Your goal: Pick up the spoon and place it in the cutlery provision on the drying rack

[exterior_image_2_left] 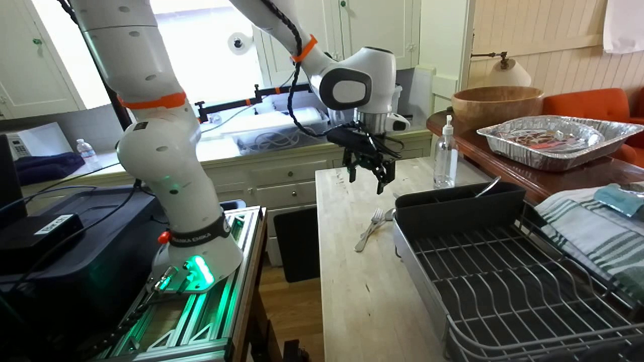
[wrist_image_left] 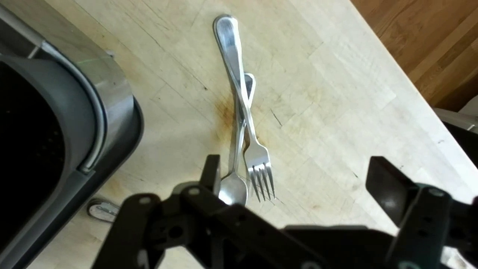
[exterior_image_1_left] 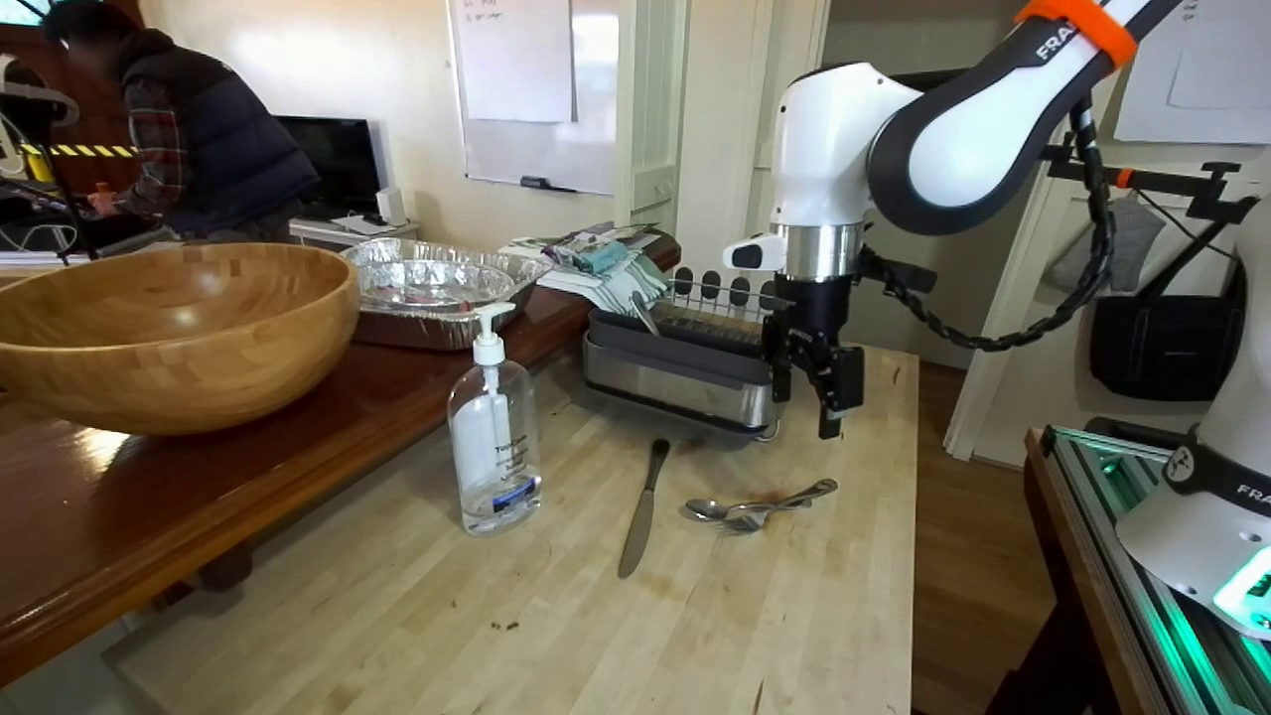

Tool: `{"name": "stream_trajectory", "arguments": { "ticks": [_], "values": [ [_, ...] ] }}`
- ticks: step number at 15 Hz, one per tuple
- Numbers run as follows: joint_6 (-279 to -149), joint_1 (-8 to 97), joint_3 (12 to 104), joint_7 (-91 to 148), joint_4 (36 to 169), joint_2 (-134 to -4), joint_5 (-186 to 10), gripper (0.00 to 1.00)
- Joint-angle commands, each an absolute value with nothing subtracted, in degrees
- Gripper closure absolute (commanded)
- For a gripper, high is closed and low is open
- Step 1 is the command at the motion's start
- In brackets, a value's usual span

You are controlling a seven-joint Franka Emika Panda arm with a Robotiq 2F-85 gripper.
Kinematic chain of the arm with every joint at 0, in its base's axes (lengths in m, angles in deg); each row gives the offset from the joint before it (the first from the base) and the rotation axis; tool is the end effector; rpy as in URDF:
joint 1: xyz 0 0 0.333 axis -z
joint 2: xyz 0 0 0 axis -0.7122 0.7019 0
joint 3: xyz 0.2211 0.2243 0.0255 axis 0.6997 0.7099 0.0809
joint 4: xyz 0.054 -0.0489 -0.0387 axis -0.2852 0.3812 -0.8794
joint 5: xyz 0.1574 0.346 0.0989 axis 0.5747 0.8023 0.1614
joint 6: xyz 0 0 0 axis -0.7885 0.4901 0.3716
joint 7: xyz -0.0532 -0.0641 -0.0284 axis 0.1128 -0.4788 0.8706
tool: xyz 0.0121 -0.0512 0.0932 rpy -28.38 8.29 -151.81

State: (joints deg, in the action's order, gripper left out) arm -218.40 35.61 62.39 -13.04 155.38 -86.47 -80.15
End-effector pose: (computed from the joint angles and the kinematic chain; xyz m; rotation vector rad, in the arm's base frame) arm 0.4379 0.0797 0.2722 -2.8482 -1.1308 0.1247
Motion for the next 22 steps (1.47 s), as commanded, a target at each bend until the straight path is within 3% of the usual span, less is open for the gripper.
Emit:
{"name": "stream_trajectory", "arguments": {
  "ticks": [1,15,22],
  "values": [
    [-220.5,37.7,64.1,-11.7,152.4,-80.7,-78.8,0.00],
    [-221.9,40.8,68.1,-6.2,149.5,-75.8,-81.6,0.00],
    [-221.6,37.9,67.0,14.9,149.2,-76.0,-93.9,0.00]
  ]
}}
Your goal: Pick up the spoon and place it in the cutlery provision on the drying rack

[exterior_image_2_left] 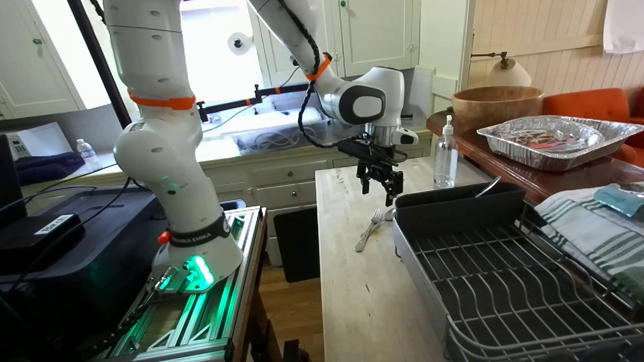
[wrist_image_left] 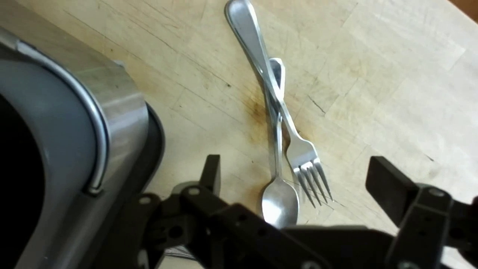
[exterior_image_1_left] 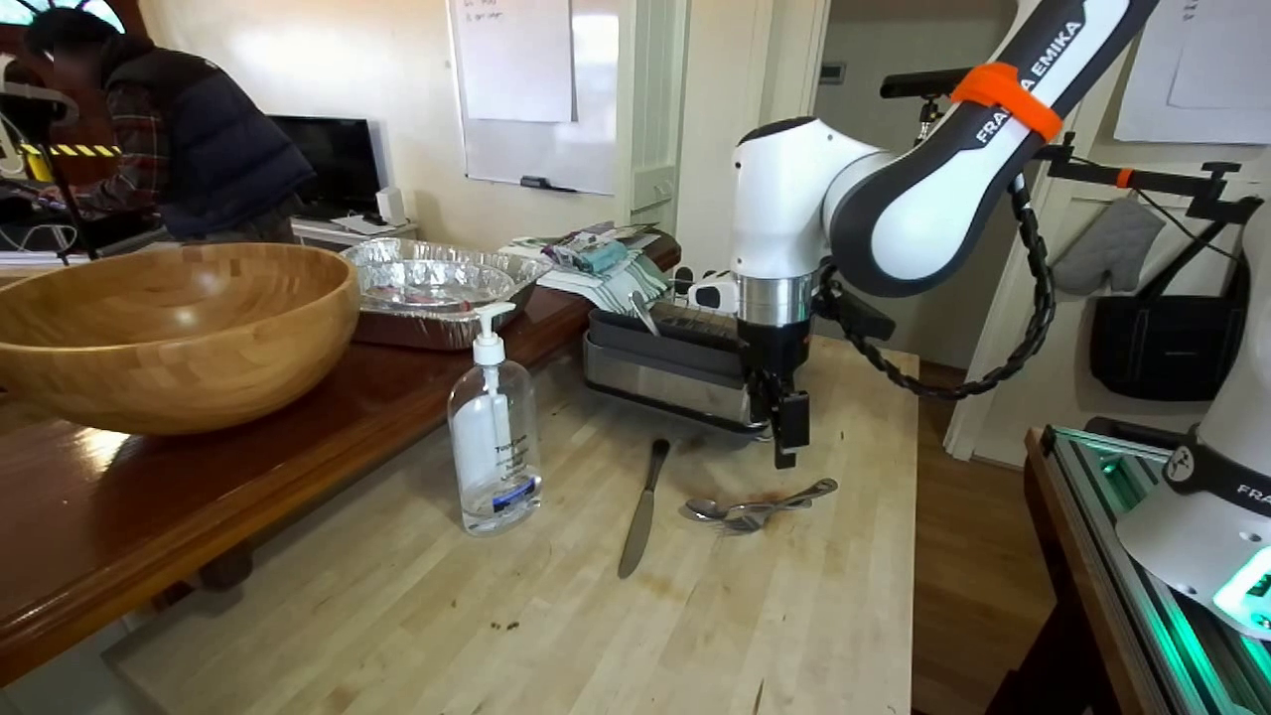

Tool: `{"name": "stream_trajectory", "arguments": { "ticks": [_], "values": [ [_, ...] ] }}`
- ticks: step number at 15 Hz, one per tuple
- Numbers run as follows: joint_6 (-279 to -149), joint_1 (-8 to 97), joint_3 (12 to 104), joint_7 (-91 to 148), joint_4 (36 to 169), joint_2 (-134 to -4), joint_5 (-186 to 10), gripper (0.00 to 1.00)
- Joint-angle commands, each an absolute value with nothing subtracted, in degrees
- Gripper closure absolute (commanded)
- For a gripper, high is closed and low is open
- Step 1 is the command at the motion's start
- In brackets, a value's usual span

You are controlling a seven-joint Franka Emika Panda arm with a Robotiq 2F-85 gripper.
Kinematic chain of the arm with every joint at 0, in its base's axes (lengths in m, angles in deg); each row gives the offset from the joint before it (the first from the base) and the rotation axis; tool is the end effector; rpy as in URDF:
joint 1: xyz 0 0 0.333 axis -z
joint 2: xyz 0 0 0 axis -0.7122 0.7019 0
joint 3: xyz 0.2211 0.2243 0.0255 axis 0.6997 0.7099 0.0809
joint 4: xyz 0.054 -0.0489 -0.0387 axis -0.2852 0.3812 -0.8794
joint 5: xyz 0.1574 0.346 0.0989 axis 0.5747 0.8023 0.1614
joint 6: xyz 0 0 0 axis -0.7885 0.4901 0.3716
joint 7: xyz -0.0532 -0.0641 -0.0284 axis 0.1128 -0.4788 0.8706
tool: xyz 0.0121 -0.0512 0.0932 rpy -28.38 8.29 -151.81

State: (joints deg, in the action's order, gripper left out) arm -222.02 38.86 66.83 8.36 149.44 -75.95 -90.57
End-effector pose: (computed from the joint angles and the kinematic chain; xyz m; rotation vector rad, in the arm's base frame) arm 0.4681 0.0962 0.2295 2.9846 0.8410 -0.1758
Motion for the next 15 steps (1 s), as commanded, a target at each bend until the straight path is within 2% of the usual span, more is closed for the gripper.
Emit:
{"name": "stream_trajectory", "arguments": {
  "ticks": [1,8,15],
  "values": [
    [-221.9,37.8,67.3,15.9,149.1,-75.7,-94.1,0.00],
    [-230.8,37.7,68.1,18.3,151.7,-73.8,-93.3,0.00],
    [-238.6,36.5,65.2,25.3,154.8,-72.0,-98.9,0.00]
  ]
}}
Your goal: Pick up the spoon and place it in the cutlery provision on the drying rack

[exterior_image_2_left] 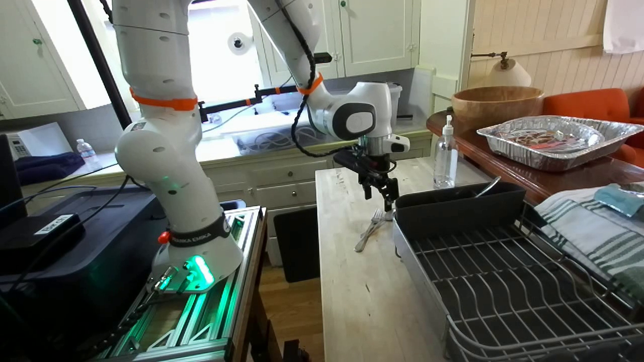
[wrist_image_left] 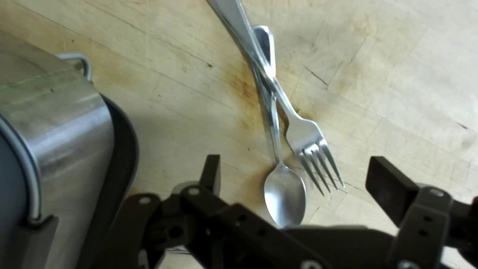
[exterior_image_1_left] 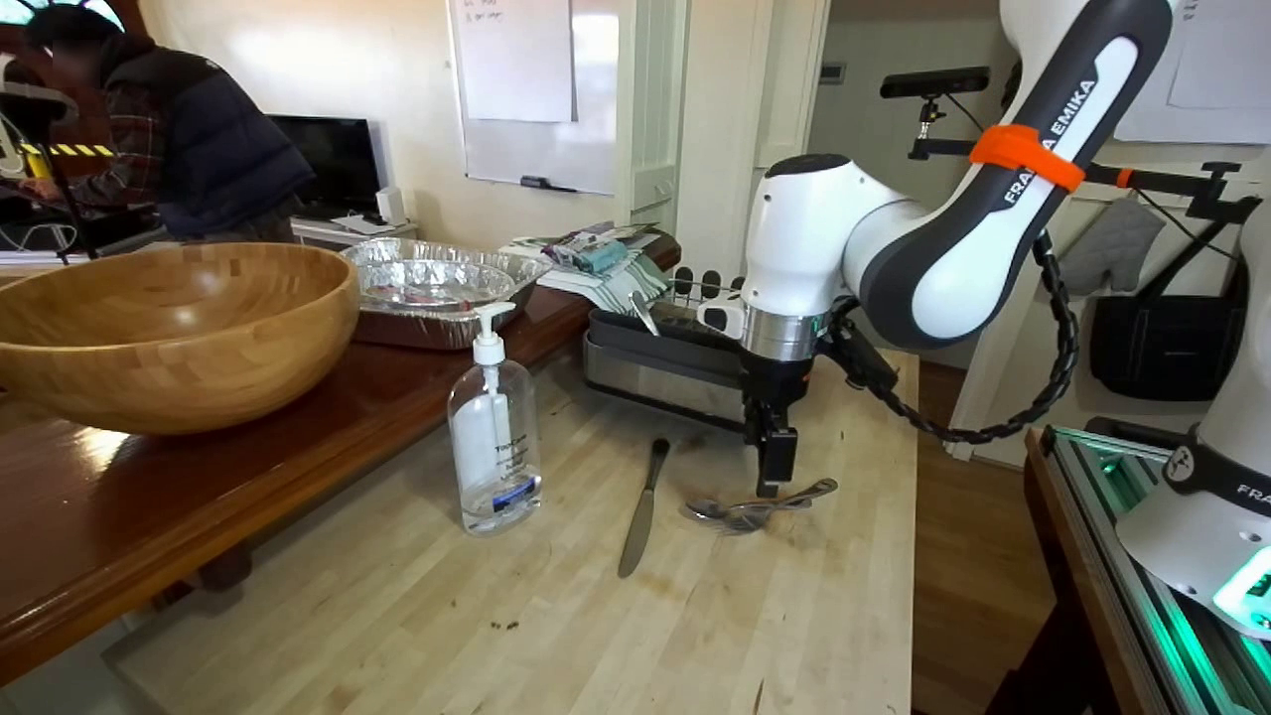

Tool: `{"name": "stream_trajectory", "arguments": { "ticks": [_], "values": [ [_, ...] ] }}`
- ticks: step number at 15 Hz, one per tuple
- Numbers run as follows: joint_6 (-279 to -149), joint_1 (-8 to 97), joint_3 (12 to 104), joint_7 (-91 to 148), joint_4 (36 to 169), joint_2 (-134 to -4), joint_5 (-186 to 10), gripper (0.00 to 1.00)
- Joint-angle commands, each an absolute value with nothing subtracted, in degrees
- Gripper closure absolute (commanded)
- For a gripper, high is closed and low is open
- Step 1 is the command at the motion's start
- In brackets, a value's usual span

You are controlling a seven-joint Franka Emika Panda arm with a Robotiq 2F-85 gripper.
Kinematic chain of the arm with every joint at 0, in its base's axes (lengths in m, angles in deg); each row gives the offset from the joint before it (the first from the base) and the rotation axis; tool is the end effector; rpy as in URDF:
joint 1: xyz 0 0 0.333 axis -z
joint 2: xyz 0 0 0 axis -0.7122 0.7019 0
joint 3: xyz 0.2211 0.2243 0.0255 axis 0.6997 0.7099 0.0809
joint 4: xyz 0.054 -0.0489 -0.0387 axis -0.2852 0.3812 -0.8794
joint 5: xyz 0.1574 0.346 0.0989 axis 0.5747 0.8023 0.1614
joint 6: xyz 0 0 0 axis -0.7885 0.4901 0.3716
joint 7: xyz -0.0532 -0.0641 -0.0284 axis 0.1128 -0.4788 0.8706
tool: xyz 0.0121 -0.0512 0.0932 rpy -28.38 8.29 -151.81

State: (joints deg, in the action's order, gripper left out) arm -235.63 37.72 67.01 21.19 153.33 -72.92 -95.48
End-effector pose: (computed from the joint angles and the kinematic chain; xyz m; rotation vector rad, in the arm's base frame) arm 0.4562 0.1119 0.2012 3.0151 0.6633 0.0166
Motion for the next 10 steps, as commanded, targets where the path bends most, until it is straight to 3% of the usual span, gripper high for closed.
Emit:
{"name": "stream_trajectory", "arguments": {
  "ticks": [1,10],
  "values": [
    [-238.7,36.4,64.8,26.1,154.9,-71.7,-99.6,0.00],
    [-241.1,32.5,58.8,36.1,154.0,-67.8,-109.4,0.00]
  ]
}}
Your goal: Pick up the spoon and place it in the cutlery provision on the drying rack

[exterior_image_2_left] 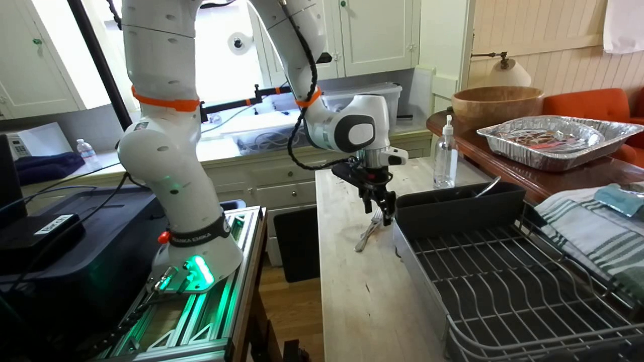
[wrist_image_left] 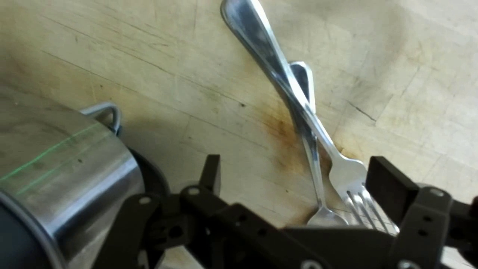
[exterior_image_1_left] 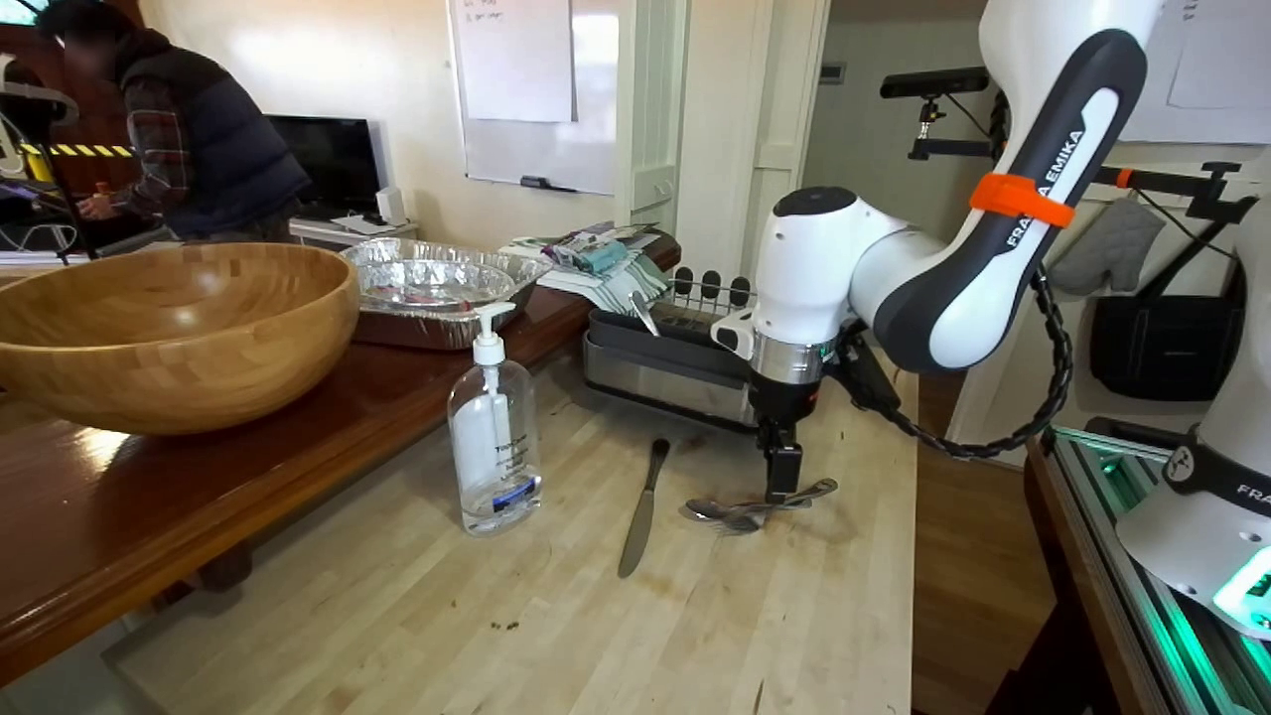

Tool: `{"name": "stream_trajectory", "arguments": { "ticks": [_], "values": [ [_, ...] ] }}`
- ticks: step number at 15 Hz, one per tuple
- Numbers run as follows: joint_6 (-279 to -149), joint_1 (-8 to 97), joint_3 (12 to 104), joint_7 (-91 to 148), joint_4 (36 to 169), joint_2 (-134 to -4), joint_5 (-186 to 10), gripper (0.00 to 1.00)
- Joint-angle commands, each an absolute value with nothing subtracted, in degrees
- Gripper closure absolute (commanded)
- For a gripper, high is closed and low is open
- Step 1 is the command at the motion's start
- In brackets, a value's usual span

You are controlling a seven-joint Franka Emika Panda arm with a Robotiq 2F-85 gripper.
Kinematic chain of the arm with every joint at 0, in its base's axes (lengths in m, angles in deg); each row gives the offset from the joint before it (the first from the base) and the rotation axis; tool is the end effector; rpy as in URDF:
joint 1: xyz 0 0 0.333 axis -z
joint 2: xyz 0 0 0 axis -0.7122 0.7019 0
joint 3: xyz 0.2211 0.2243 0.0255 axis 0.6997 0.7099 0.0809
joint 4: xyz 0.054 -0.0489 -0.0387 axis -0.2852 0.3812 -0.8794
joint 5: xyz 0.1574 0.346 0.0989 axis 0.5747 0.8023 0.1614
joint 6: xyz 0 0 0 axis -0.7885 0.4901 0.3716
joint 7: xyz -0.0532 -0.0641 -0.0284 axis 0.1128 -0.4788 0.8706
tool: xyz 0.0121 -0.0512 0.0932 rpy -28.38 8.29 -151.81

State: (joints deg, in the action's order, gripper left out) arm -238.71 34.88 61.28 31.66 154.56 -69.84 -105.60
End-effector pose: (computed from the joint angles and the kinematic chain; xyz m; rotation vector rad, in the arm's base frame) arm 0.4468 0.0932 0.1730 2.9606 0.5583 0.0027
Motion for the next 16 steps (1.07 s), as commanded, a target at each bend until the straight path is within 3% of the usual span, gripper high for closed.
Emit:
{"name": "stream_trajectory", "arguments": {
  "ticks": [1,6,7,8,11,13,16],
  "values": [
    [-241.3,32.0,58.2,37.0,153.8,-67.5,-110.2,0.00],
    [-242.0,29.4,55.9,40.5,153.0,-65.9,-112.7,0.00],
    [-242.1,28.9,55.5,41.3,152.9,-65.7,-113.3,0.05],
    [-242.2,28.3,55.0,42.2,152.8,-65.5,-113.8,0.15],
    [-242.1,26.9,53.8,44.6,152.4,-64.8,-115.5,0.25],
    [-242.1,26.2,53.2,45.7,152.1,-64.3,-116.1,0.13],
    [-241.9,25.0,52.6,47.0,151.5,-63.6,-116.9,0.09]
  ]
}}
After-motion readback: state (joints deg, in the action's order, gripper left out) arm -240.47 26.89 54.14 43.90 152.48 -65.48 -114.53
